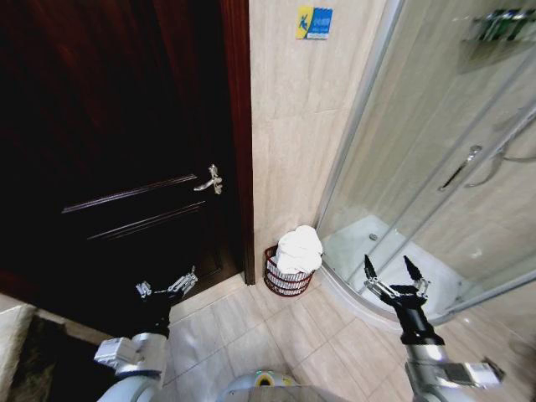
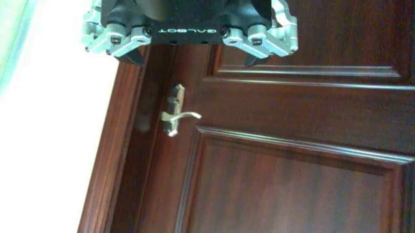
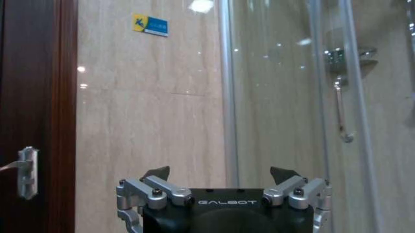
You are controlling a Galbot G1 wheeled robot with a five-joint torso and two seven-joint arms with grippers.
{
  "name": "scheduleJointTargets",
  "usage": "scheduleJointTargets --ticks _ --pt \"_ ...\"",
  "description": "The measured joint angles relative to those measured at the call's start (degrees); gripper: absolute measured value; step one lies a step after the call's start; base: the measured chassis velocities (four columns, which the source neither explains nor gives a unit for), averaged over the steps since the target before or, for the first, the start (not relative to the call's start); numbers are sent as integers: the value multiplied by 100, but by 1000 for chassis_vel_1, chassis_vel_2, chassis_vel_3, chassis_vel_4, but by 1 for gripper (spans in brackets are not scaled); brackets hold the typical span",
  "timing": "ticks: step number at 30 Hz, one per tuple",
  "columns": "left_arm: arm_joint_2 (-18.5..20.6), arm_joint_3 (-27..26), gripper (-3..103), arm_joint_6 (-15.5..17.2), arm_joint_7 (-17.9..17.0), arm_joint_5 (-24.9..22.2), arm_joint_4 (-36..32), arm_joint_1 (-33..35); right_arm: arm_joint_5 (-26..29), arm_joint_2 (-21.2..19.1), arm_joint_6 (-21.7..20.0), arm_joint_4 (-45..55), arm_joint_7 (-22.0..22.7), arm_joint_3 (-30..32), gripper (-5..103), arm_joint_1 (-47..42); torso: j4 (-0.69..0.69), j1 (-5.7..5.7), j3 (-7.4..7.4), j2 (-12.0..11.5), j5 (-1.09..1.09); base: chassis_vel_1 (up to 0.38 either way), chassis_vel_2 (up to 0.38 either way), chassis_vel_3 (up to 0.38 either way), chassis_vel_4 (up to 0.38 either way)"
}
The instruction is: Discard the used towel into the hamper.
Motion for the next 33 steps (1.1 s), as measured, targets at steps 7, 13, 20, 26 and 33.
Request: scheduleJointTargets --ticks 7,13,20,26,33 --pt "0 0 100 0 0 0 0 0 0 0 4 -4 0 -1 100 2 1 0 0 0 0 0 0 0 0" --pt "0 0 100 0 0 0 0 0 0 0 5 -7 -1 -1 100 2 1 0 0 0 0 0 0 0 0" --pt "0 0 100 0 0 0 0 0 0 0 5 -9 -2 -1 100 2 1 0 0 0 0 59 54 54 58" --pt "0 0 100 0 0 0 0 0 -1 0 5 -9 -2 -2 100 3 1 0 0 0 0 91 80 88 97" --pt "0 0 100 0 0 0 0 0 -1 0 5 -9 -2 -2 100 3 0 0 0 0 0 115 106 99 104"
